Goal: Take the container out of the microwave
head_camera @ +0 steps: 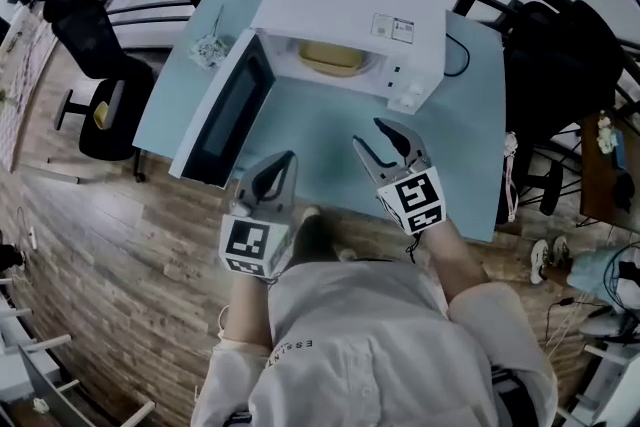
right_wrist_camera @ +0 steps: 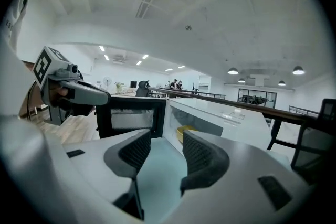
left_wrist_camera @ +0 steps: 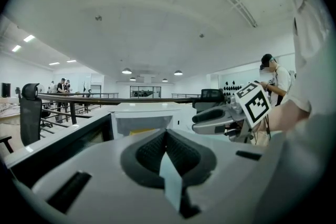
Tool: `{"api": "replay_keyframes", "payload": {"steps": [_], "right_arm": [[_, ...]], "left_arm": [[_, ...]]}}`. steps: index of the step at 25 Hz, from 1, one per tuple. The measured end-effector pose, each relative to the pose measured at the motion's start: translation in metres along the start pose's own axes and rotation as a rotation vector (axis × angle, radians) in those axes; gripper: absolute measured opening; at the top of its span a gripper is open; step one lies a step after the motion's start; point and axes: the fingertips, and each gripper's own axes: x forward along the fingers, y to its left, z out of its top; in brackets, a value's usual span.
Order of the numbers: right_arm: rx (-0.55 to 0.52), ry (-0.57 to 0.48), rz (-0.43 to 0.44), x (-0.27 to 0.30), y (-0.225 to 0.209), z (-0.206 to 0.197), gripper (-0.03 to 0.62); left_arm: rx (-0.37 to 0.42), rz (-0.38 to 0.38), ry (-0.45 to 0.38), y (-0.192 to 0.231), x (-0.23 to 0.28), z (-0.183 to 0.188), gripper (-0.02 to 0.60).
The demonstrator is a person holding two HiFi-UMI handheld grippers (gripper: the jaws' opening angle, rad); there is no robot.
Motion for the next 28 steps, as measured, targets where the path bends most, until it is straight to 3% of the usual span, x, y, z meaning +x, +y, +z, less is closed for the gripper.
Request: {"api": "replay_keyframes", "payload": {"steps": [10, 17, 21, 28], "right_arm": [[-0.039, 0.233, 0.02, 0.111, -0.025, -0.019, 0.184], [-0.186, 0.362, 0.001, 0.177, -0.048, -0.034, 0.184], [-0.318, 0.454, 0.031, 0.209, -0.055, -0.048, 0.184], [-0.403, 0.592, 0.103, 0.247, -0.065, -0.074, 0.184]], "left_arm": [[-0.001, -0.079, -0.004, 0.071, 0.058, 0.009, -0.006], [-0.006, -0.145, -0.016, 0.1, 0.086, 0.005, -0.006], [-0.022, -0.163, -0.016, 0.112, 0.093, 0.003, -0.006], [-0.045, -0.193, -0.044, 0.118, 0.098, 0.005, -0.006]]}}
